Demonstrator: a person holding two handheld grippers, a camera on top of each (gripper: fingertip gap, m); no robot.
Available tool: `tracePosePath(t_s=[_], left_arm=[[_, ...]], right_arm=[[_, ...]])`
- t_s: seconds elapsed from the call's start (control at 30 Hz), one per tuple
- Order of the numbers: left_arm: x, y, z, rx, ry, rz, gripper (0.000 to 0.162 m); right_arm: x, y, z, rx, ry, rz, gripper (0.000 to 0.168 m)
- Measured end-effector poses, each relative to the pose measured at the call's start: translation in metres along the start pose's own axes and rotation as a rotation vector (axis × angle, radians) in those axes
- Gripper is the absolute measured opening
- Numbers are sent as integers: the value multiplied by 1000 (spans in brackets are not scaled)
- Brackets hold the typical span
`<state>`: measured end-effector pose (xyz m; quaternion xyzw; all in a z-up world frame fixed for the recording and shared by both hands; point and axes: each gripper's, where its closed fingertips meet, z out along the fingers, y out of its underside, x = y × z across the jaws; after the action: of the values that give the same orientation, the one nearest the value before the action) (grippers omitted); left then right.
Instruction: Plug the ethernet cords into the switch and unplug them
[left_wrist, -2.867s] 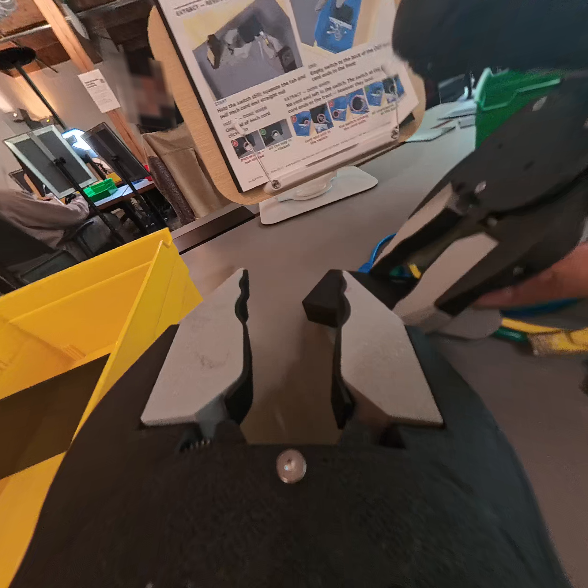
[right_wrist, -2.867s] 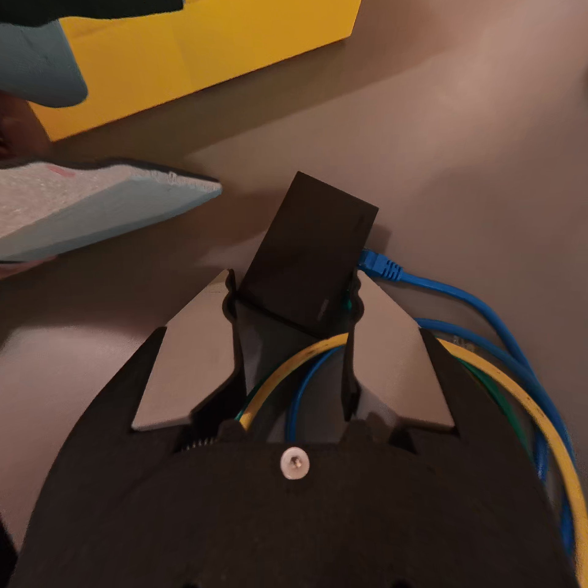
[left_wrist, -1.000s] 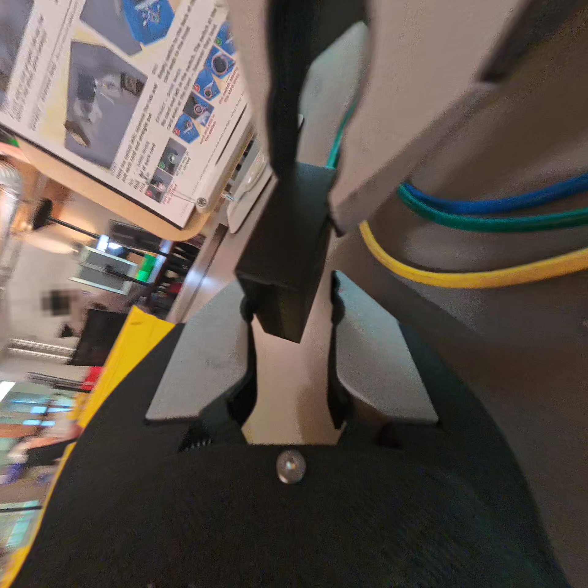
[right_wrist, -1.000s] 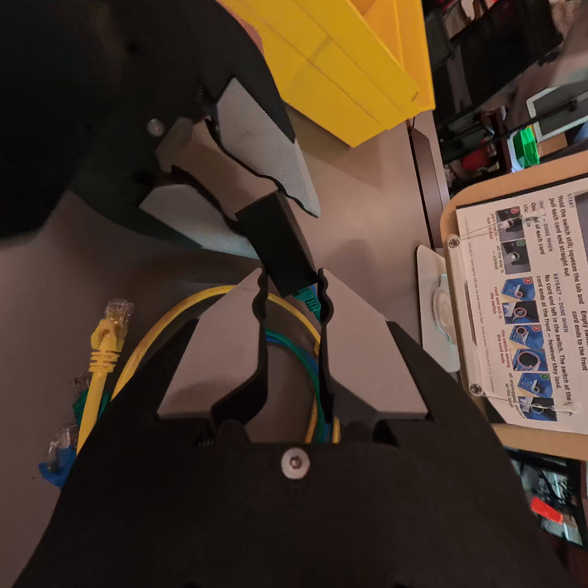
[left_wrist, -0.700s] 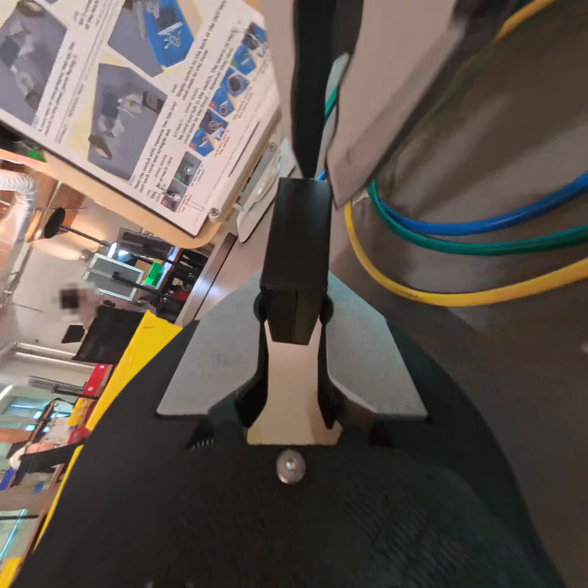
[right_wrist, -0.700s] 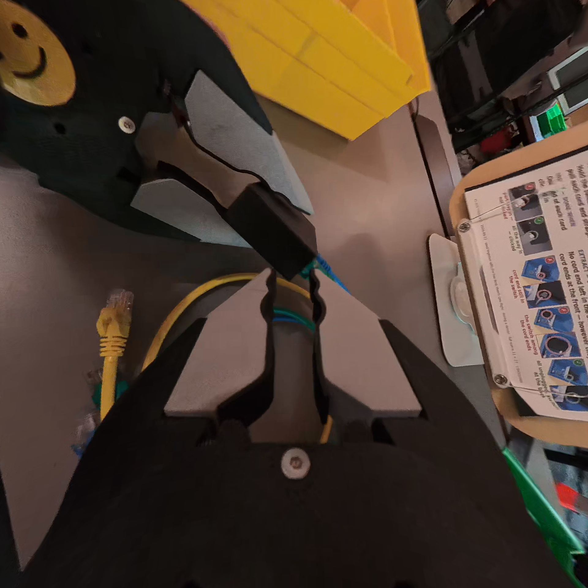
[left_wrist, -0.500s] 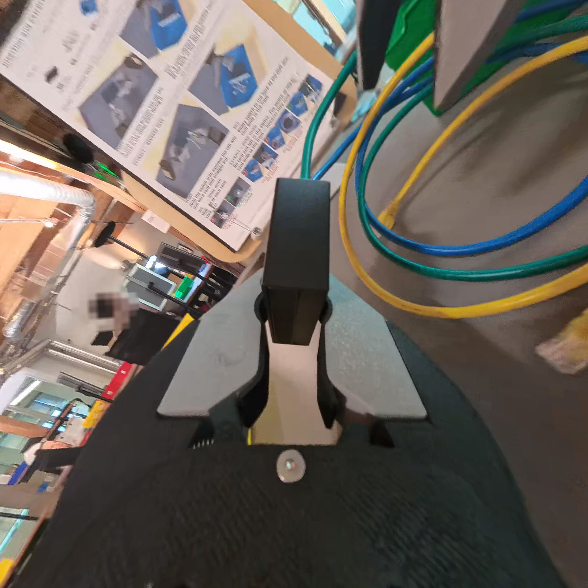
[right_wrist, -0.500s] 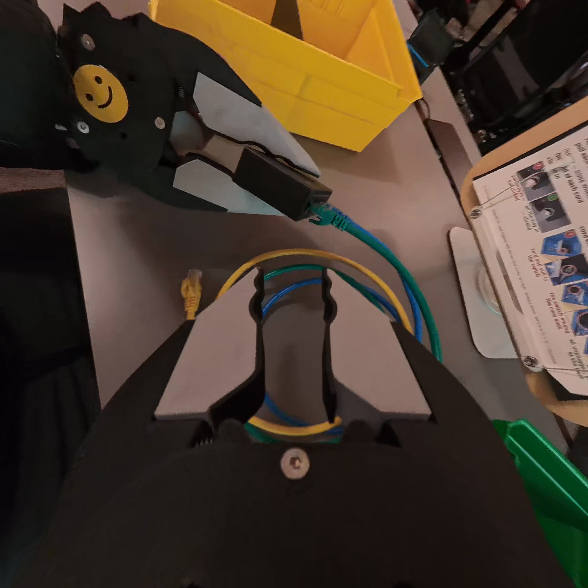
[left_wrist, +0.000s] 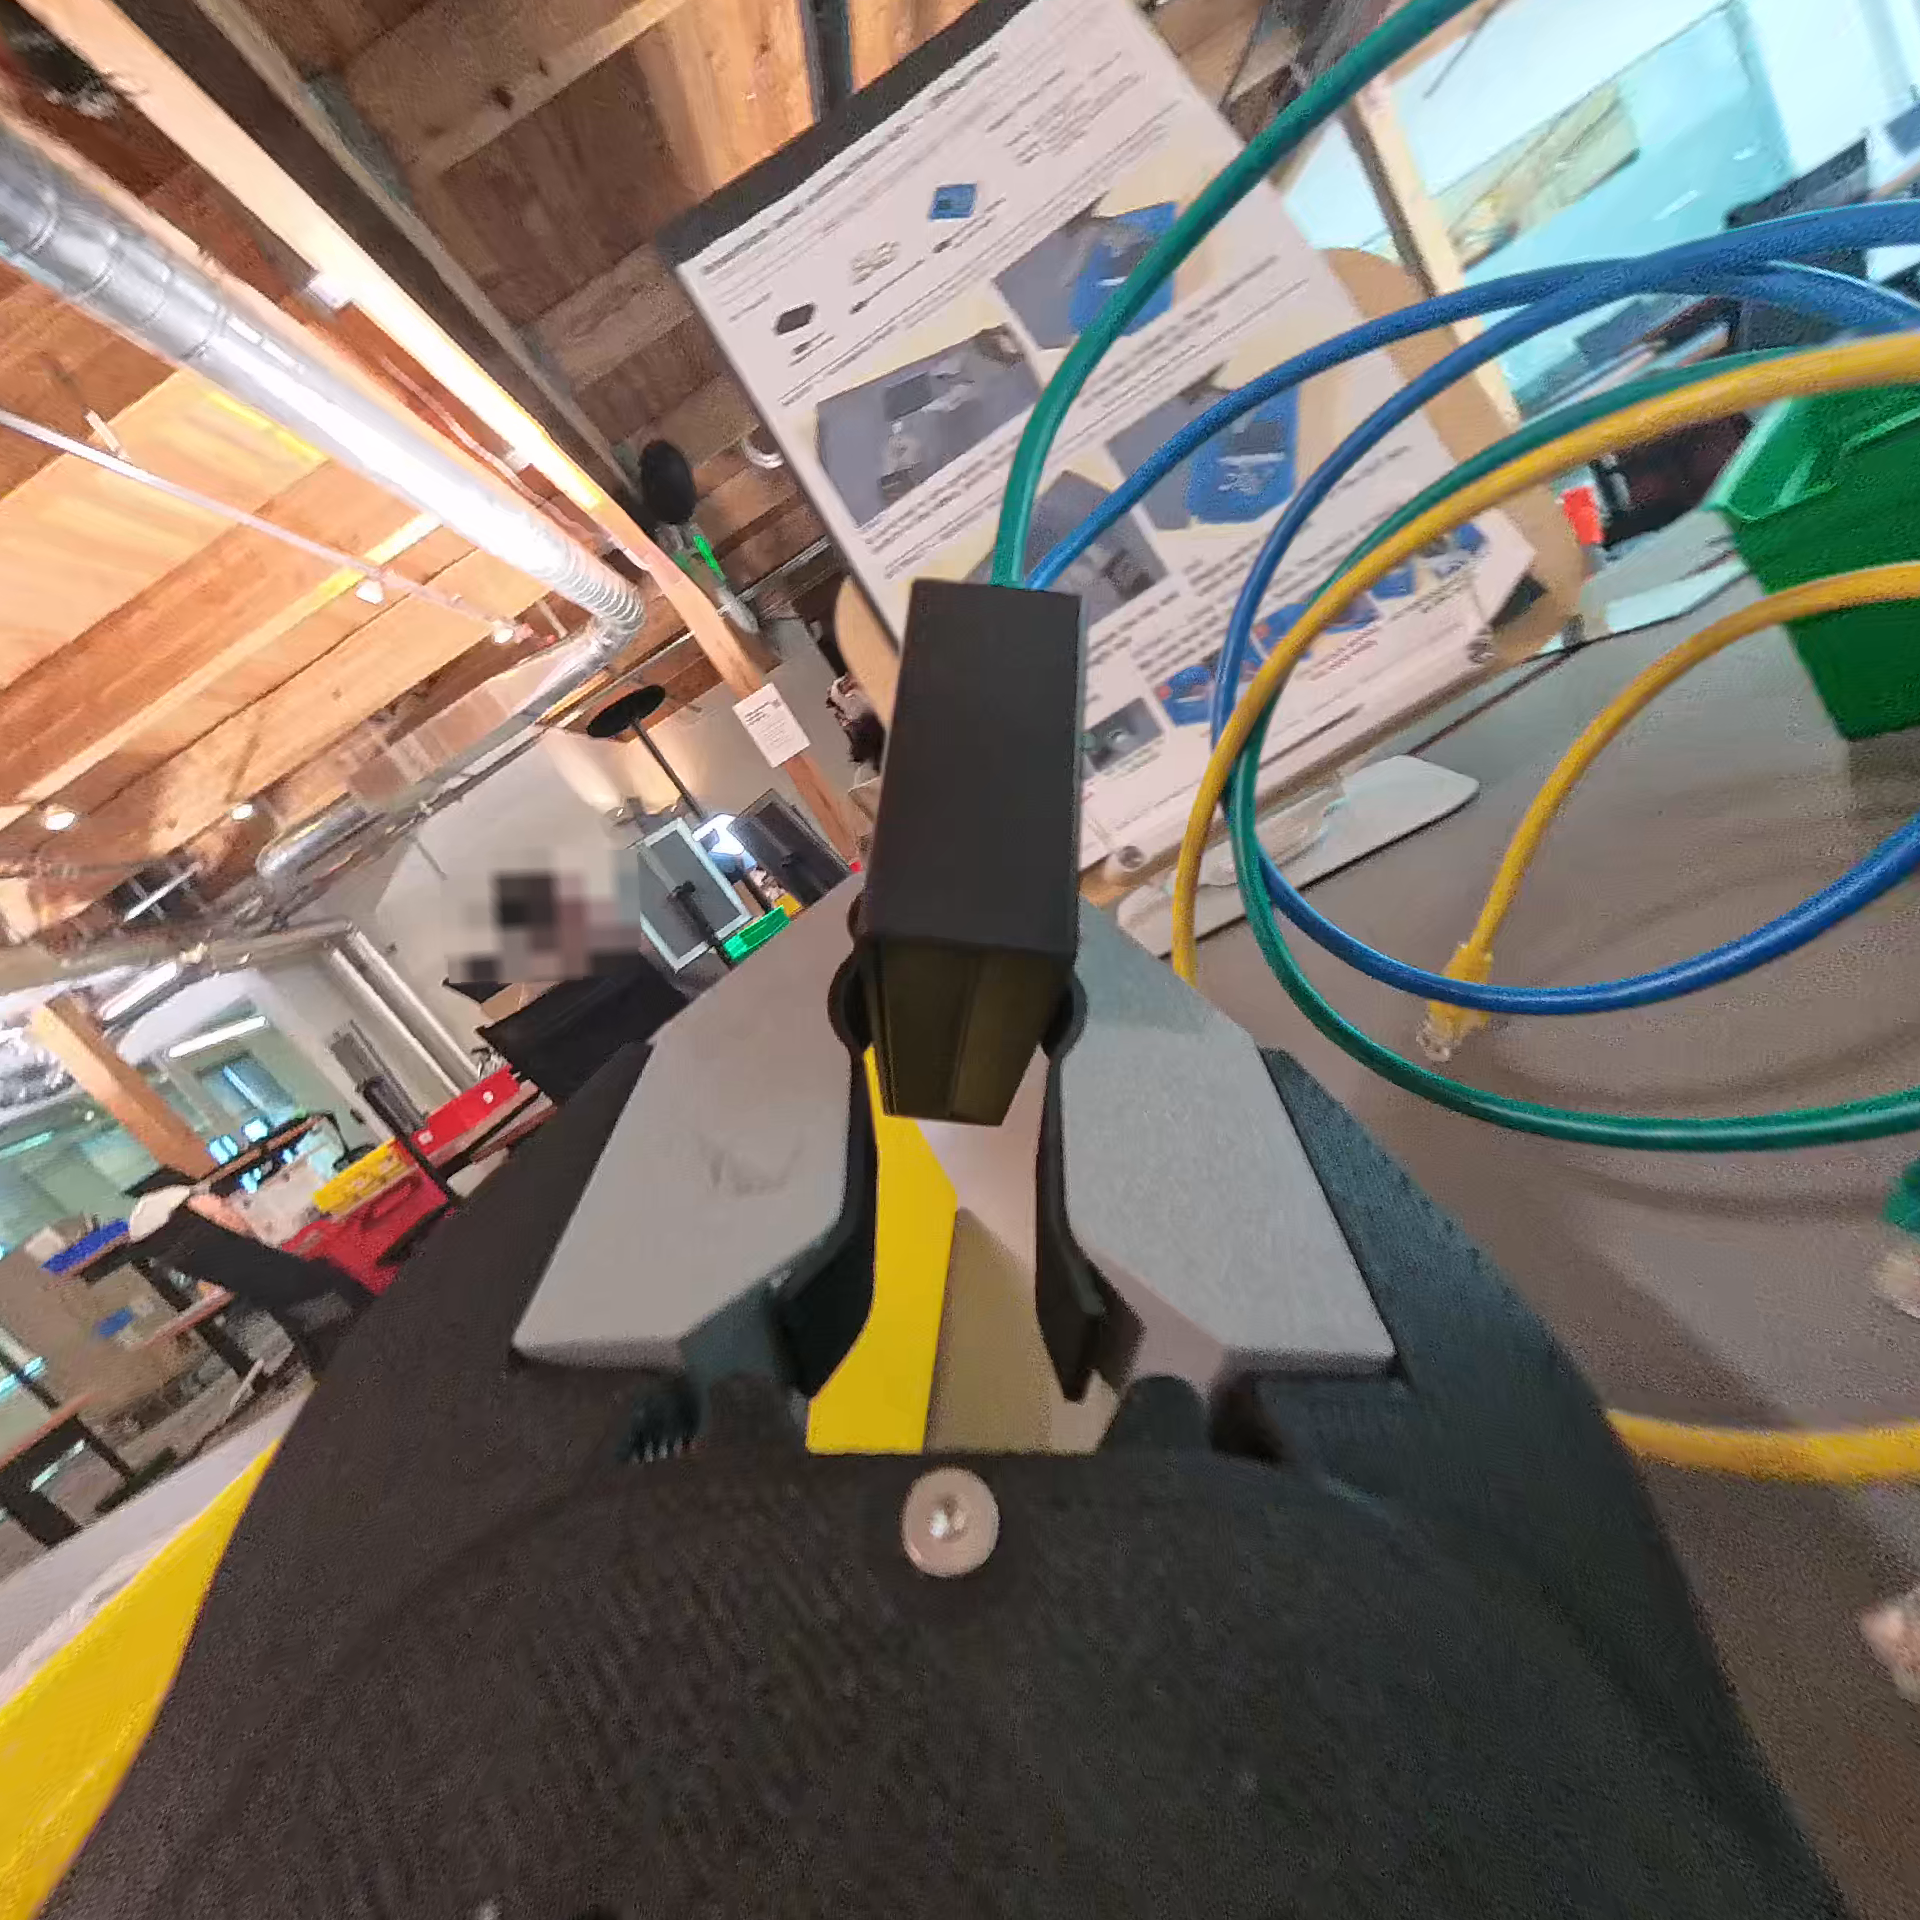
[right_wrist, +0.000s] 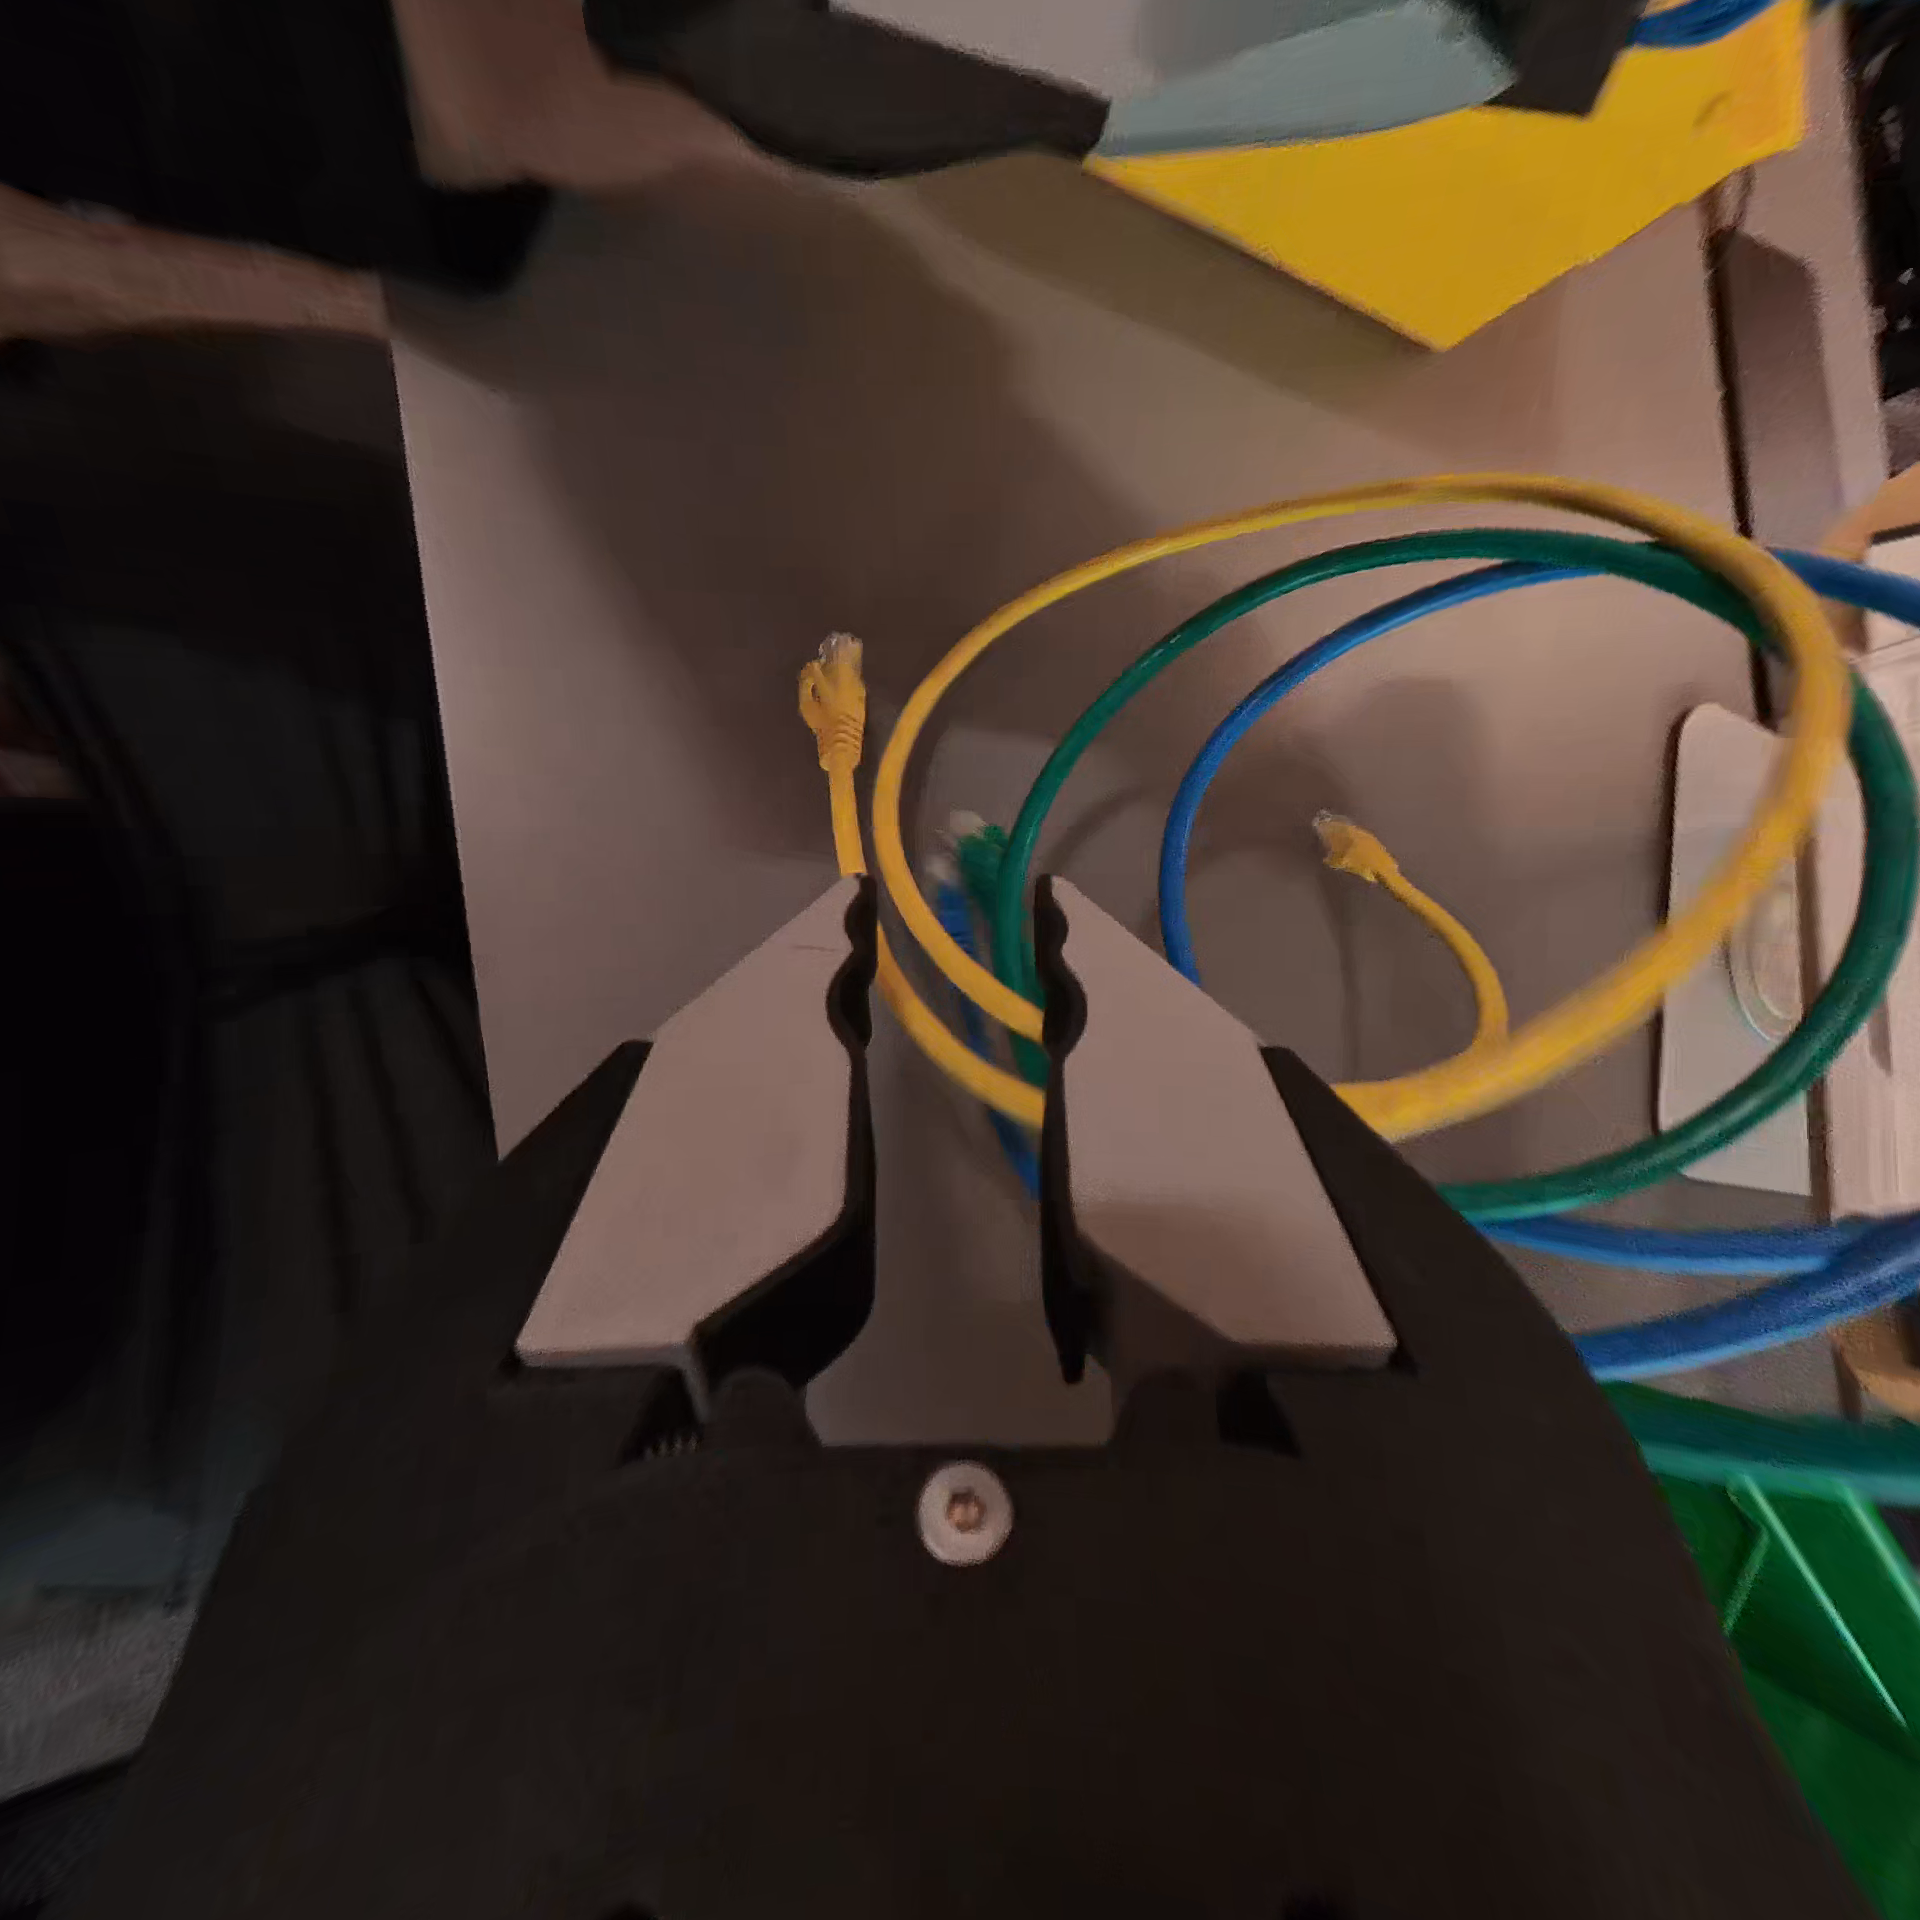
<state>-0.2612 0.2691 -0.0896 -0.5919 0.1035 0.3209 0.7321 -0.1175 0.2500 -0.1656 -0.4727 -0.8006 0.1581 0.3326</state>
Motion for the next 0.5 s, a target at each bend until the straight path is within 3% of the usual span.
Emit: tracePosePath(t_s=[0.13, 0.23, 0.3, 0.37, 0.5], left_arm=[[-17, 1, -2, 8, -51, -77, 28], [-17, 3, -1, 4, -46, -95, 28], [-16, 2, -1, 10, -37, -103, 28], [-14, -3, -2, 35, -22, -105, 28], [-11, -9, -4, 71, -1, -114, 27]], right_arm=[[-5, -27, -15, 196, -37, -16, 34], [-11, -18, -5, 123, -39, -64, 38], [2, -13, -1, 74, 15, -6, 30], [3, -21, -7, 146, -31, 52, 28], [45, -42, -47, 381, 181, 102, 17]])
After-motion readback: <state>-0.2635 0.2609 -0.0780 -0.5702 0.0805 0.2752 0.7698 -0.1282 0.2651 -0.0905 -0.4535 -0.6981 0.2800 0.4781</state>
